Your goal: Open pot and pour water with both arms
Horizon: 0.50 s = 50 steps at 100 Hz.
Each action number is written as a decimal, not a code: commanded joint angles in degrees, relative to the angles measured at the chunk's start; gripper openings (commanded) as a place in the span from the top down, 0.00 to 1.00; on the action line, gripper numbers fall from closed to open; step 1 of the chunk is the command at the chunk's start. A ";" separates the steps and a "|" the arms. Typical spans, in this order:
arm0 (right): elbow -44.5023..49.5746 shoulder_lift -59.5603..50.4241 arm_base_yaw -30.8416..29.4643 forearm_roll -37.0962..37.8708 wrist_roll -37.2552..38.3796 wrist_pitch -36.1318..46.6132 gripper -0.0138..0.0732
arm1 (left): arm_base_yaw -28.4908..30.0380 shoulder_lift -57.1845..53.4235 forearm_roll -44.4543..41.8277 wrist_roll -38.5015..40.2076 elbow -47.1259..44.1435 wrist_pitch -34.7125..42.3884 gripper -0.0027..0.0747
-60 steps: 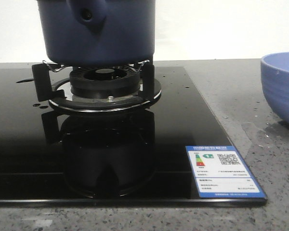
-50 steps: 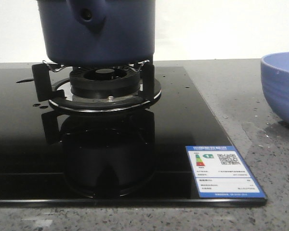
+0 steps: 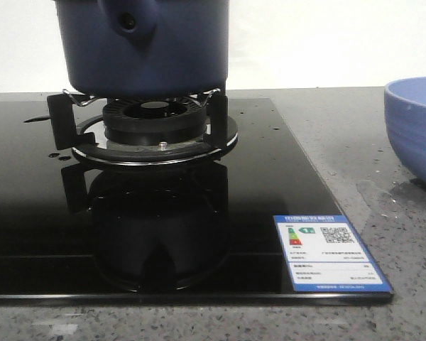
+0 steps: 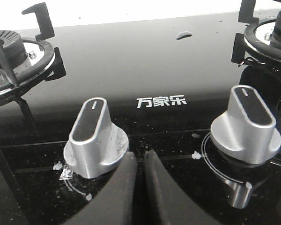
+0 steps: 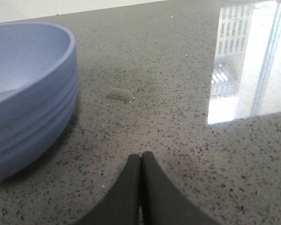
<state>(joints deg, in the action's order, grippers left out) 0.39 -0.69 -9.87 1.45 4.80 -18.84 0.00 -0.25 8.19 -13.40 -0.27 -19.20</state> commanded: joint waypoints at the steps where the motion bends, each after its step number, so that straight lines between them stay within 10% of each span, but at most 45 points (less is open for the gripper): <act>1: 1.56 -0.94 -0.33 0.66 -0.16 1.20 0.92 | 0.05 -1.57 0.32 0.59 -1.57 2.47 0.99; 36: 1.56 -0.94 -0.33 -1.94 -0.16 22.86 0.92 | 0.05 -1.57 -0.22 0.48 -1.57 3.44 0.99; 50: 1.44 -0.94 -0.33 -8.95 0.26 32.64 0.92 | 0.05 -1.57 16.10 0.48 -1.57 12.46 0.99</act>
<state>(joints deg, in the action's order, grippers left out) 0.39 -0.69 -9.87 -2.60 4.80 2.74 0.00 -0.25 13.40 -13.40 -0.27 -16.50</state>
